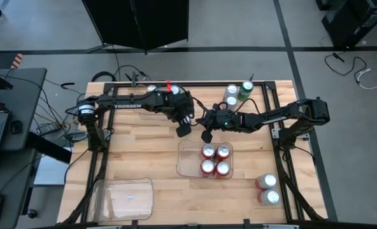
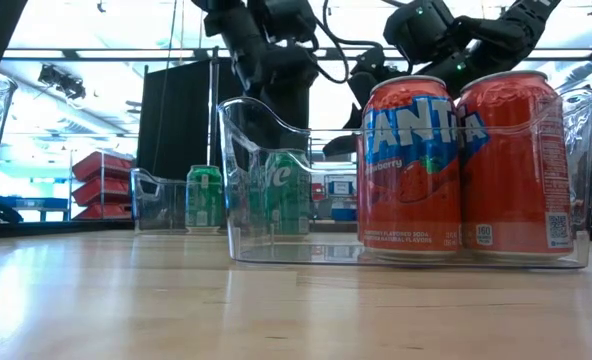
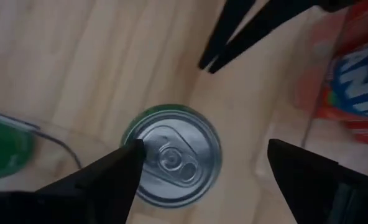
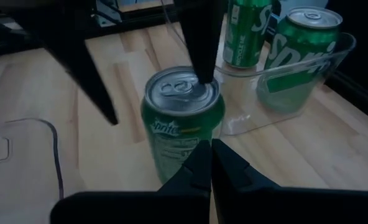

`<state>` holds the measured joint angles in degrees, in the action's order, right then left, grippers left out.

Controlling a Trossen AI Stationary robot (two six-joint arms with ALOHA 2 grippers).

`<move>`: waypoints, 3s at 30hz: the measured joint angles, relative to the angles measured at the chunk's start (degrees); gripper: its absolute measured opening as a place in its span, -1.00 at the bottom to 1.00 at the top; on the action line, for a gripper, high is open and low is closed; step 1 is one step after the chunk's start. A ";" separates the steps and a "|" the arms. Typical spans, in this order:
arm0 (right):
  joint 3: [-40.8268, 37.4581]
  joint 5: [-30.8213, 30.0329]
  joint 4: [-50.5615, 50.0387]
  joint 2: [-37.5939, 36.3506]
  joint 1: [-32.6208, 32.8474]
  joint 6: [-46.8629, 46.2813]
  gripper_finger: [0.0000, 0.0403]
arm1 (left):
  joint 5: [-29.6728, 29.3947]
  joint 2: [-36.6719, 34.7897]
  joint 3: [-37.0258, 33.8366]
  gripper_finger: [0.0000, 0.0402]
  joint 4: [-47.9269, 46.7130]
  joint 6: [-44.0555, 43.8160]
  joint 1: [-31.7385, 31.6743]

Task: Sort soda cans
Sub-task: Put the sprite soda can into the top left transparent bin

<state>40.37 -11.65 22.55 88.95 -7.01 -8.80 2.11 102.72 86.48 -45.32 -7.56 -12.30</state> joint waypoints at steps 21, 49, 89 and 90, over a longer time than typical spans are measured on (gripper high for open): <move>0.00 1.28 0.13 0.02 0.00 1.01 -1.00 | -2.79 2.26 5.22 0.73 -6.79 1.02 -1.48; -0.01 1.33 -0.20 0.00 0.28 1.05 -1.00 | -0.48 7.65 5.14 0.62 -5.34 3.01 -1.57; -0.01 3.14 -1.84 -0.09 0.28 1.44 -0.96 | -14.15 -11.43 4.44 0.44 -29.10 -6.80 -10.02; -0.01 3.14 -1.81 -0.09 0.28 1.44 -0.96 | -14.11 -12.91 2.11 0.44 -27.30 -6.81 -10.89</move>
<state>40.36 -8.51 20.73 88.86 -6.72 -7.35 -11.99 89.80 88.58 -72.62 -14.37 -23.20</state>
